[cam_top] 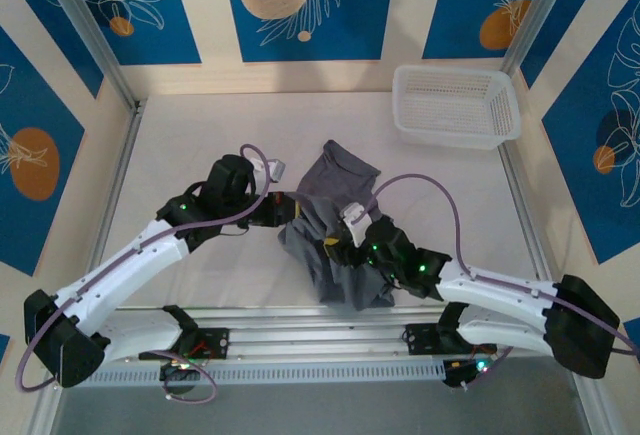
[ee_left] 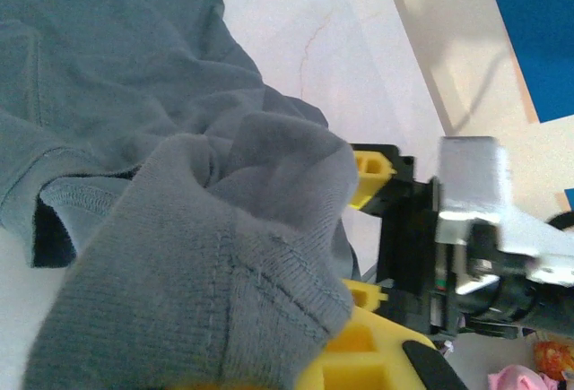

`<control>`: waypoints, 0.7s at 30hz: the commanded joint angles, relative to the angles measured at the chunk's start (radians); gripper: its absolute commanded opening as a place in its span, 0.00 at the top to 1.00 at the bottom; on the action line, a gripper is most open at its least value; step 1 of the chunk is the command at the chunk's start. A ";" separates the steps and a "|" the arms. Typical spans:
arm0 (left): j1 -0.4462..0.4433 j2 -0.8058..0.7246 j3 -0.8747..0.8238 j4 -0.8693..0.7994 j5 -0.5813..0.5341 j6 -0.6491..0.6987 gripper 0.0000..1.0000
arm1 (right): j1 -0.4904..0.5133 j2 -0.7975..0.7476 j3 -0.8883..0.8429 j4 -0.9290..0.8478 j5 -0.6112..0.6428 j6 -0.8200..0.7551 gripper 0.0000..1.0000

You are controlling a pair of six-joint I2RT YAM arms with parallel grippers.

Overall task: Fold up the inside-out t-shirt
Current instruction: Turn the T-shirt inside out at the center of the table.

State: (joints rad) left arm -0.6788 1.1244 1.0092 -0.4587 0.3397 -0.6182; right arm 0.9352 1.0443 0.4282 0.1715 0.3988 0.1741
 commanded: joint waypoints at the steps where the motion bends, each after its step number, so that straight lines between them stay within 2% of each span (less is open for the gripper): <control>1: 0.009 -0.032 0.027 -0.004 0.000 0.017 1.00 | -0.021 0.061 0.033 0.044 -0.122 0.025 0.32; 2: 0.010 -0.033 0.030 -0.010 -0.009 0.019 1.00 | -0.020 0.077 0.041 0.043 -0.127 0.026 0.38; 4: 0.023 -0.029 0.038 -0.037 -0.051 0.016 1.00 | -0.021 0.084 0.065 0.028 -0.151 0.045 0.63; 5: 0.034 -0.019 0.043 -0.054 -0.073 0.016 1.00 | -0.022 0.073 0.070 0.023 -0.177 0.055 0.71; 7: 0.086 0.013 0.034 -0.067 -0.106 0.019 1.00 | -0.025 0.024 0.075 0.027 -0.282 0.092 0.94; 8: 0.115 0.033 0.019 -0.053 -0.100 0.018 1.00 | -0.033 -0.010 0.074 0.031 -0.341 0.130 1.00; 11: 0.200 0.103 -0.038 0.024 -0.091 0.026 1.00 | -0.077 -0.120 0.059 0.054 -0.492 0.250 1.00; 14: 0.226 0.177 -0.050 0.071 -0.095 0.065 0.99 | -0.128 -0.226 0.029 0.105 -0.576 0.352 1.00; 16: 0.228 0.198 -0.047 0.076 -0.093 0.084 0.89 | -0.167 -0.265 0.004 0.141 -0.590 0.390 1.00; 19: 0.228 0.149 -0.072 0.074 -0.098 0.099 0.65 | -0.227 -0.267 -0.007 0.145 -0.608 0.412 1.00; 21: 0.225 0.086 -0.098 0.062 -0.082 0.107 0.61 | -0.254 -0.252 -0.009 0.161 -0.620 0.430 1.00</control>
State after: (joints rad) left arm -0.4580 1.2964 0.9329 -0.4122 0.2565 -0.5465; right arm 0.7090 0.7834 0.4389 0.2802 -0.1516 0.5350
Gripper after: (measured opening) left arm 0.380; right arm 0.059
